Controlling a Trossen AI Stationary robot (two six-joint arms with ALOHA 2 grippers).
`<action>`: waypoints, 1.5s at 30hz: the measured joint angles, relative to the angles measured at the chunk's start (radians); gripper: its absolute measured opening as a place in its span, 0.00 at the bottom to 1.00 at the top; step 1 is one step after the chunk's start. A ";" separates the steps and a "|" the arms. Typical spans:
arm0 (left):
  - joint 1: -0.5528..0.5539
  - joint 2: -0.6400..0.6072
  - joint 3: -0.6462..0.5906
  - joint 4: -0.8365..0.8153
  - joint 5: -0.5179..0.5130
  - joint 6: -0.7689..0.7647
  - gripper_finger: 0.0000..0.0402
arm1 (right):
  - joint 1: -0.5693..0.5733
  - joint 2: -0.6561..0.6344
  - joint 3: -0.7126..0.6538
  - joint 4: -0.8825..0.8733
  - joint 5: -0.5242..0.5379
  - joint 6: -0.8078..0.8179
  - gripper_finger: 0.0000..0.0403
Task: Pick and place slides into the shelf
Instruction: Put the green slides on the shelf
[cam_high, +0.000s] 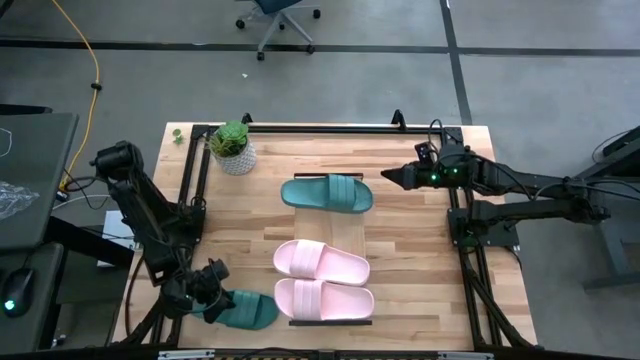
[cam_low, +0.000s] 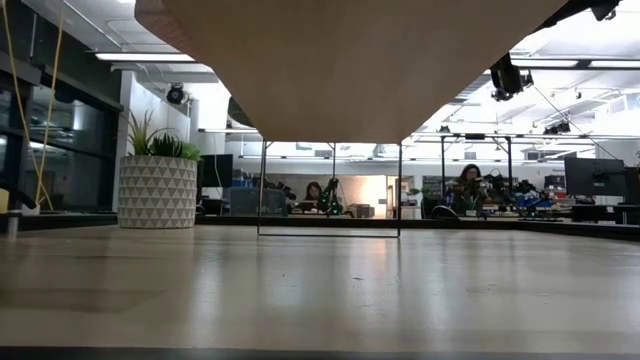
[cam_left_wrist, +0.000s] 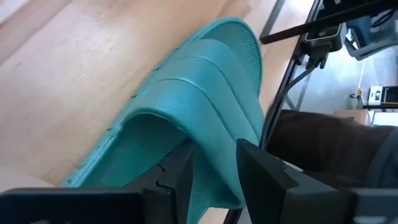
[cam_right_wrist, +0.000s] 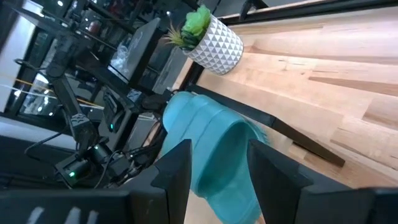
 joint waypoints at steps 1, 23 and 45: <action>0.000 0.007 0.000 0.006 0.000 0.000 0.28 | 0.001 0.000 0.000 -0.005 0.000 0.000 0.36; 0.072 0.093 0.000 0.111 -0.005 0.031 0.24 | 0.001 0.001 0.000 -0.019 -0.016 -0.015 0.36; 0.072 0.086 0.000 0.111 0.001 0.008 0.01 | 0.001 0.001 0.000 -0.023 -0.027 -0.031 0.36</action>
